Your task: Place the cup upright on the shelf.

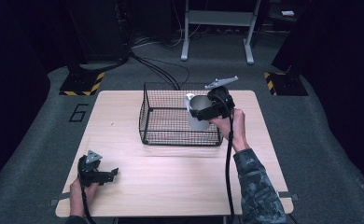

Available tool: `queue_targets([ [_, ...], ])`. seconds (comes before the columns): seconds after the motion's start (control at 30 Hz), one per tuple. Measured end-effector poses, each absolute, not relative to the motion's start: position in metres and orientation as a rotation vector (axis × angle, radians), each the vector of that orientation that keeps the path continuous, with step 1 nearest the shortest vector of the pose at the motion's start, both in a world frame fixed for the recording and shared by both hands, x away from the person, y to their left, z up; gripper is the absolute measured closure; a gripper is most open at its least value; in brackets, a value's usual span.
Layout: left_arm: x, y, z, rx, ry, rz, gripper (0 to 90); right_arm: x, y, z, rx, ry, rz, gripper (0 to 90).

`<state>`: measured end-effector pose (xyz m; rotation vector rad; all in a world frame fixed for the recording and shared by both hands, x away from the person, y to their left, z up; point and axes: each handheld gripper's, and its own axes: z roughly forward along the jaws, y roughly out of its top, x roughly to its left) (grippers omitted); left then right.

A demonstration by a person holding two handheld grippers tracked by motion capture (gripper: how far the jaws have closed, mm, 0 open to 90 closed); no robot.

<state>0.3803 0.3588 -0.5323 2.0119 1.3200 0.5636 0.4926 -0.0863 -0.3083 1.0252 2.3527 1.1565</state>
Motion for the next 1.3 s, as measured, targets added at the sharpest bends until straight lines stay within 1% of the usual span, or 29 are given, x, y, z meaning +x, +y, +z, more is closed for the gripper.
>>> queue_targets([
  [0.73, 0.380, 0.359, -0.532, 2.010, 1.320, 0.563, 0.2, 0.525, -0.070, -0.312, 1.063, 2.367, 1.115, 5.9],
  [1.3, 0.380, 0.359, -0.532, 2.011, 1.319, 0.562, 0.2, 0.557, -0.060, -0.330, 1.147, 2.373, 1.061, 5.9],
])
